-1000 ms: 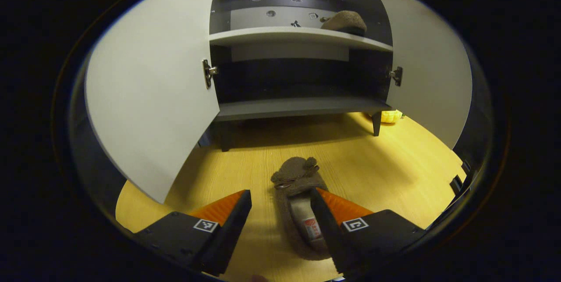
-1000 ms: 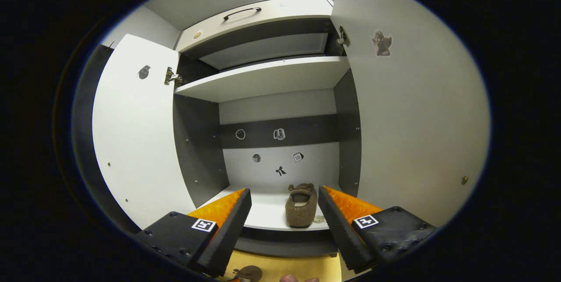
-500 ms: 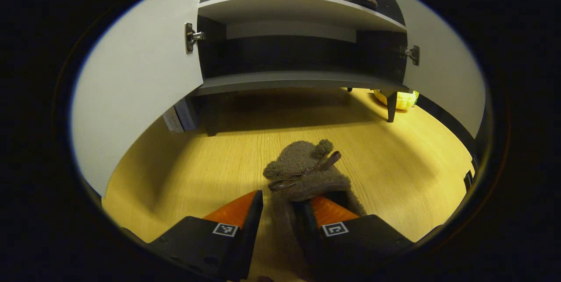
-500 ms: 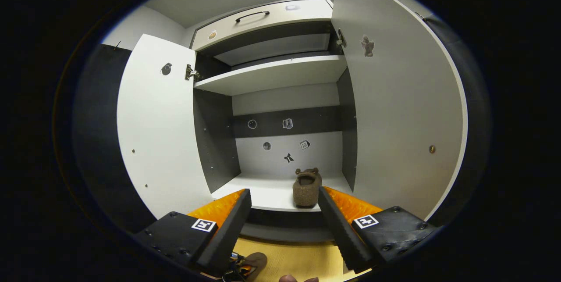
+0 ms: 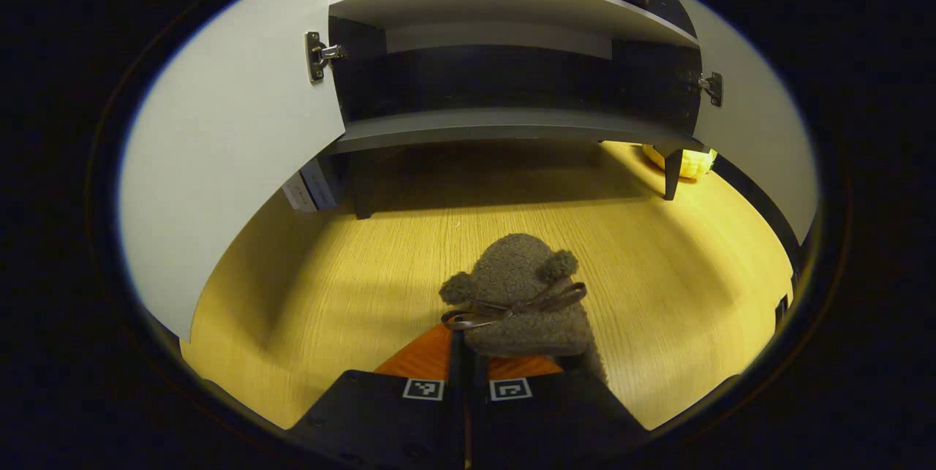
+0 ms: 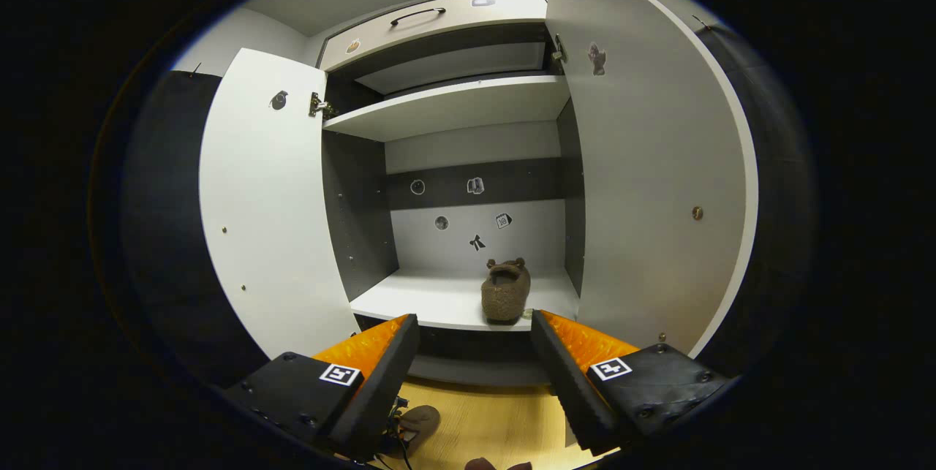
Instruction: Grab one shoe with the right hand and put it into the shoe cabinet, grab the other shoe with the left hand and put it into the shoe cabinet; then close the right door with the right hand and the left door with the left hand.
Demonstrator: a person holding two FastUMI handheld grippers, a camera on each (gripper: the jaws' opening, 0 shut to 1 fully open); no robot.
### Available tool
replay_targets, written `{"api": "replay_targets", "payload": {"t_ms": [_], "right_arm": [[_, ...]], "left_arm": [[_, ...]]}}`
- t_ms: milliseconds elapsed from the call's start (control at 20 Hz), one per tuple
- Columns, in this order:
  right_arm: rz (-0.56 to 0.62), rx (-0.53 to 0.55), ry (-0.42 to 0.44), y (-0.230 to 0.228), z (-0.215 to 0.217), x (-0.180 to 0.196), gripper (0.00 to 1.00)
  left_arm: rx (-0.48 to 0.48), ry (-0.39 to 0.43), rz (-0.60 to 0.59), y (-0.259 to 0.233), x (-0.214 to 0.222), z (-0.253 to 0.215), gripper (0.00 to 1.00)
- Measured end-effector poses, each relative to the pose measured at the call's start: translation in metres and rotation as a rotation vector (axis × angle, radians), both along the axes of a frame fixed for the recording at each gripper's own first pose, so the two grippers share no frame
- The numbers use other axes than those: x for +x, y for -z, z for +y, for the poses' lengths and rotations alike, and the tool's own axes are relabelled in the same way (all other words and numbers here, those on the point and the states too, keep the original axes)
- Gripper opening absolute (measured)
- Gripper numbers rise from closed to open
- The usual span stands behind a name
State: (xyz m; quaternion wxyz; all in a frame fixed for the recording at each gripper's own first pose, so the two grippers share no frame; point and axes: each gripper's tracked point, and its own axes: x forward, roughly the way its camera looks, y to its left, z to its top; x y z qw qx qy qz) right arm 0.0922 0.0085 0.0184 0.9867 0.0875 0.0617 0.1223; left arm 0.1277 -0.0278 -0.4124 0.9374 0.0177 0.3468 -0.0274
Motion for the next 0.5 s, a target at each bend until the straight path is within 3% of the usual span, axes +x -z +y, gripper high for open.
{"api": "replay_targets", "payload": {"t_ms": [500], "right_arm": [[0.011, 0.006, 0.049, -0.001, -0.024, -0.010, 0.98]], "left_arm": [[-0.031, -0.060, -0.051, -0.162, -0.023, 0.002, 0.08]]}}
